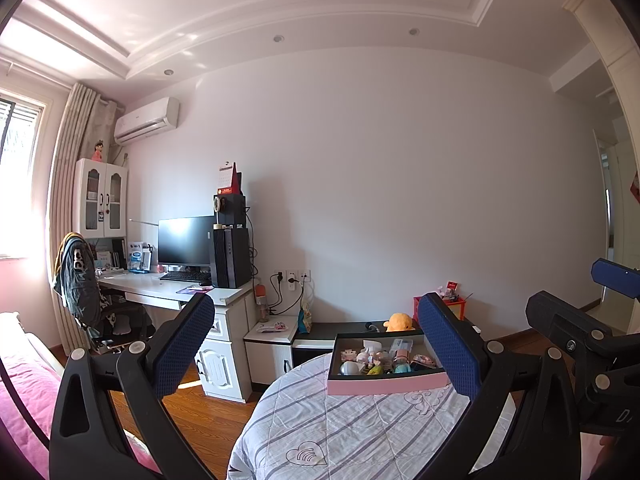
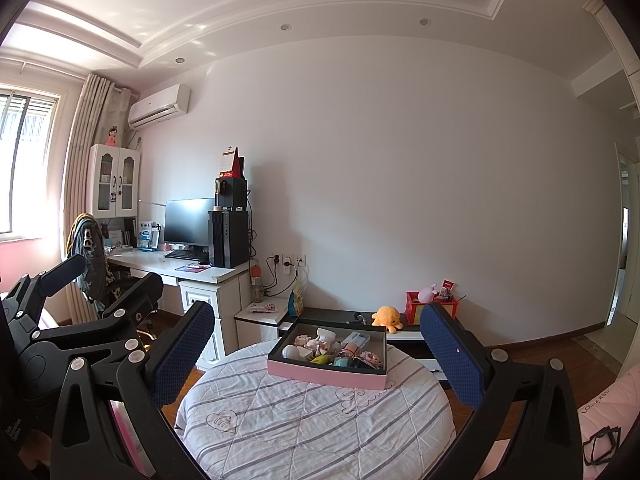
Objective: Organize rigid objects
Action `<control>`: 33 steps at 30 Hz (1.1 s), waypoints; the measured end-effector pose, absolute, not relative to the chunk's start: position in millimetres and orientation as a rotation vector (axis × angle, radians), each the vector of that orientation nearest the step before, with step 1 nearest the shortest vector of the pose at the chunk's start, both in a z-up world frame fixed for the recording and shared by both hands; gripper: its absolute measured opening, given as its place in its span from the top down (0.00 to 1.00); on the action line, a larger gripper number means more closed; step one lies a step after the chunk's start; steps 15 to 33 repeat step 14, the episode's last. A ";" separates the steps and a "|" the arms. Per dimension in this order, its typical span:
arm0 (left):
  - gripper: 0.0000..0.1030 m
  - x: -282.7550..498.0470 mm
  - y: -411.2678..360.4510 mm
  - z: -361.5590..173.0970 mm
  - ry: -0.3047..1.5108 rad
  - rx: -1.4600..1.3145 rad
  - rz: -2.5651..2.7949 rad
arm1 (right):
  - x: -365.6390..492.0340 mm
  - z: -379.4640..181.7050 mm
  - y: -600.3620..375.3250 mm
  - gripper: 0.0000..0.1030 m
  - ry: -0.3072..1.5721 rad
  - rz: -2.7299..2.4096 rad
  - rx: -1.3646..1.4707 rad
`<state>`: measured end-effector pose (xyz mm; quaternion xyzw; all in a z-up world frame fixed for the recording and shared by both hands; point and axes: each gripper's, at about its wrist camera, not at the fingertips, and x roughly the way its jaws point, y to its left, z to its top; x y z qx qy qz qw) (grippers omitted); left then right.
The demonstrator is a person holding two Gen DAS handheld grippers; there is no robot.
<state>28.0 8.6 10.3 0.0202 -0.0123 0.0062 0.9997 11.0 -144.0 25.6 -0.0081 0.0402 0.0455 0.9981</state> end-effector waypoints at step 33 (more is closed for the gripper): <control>0.00 32.2 5.8 1.0 -0.018 0.038 0.003 | 11.4 22.1 -144.7 0.00 0.083 0.088 -0.017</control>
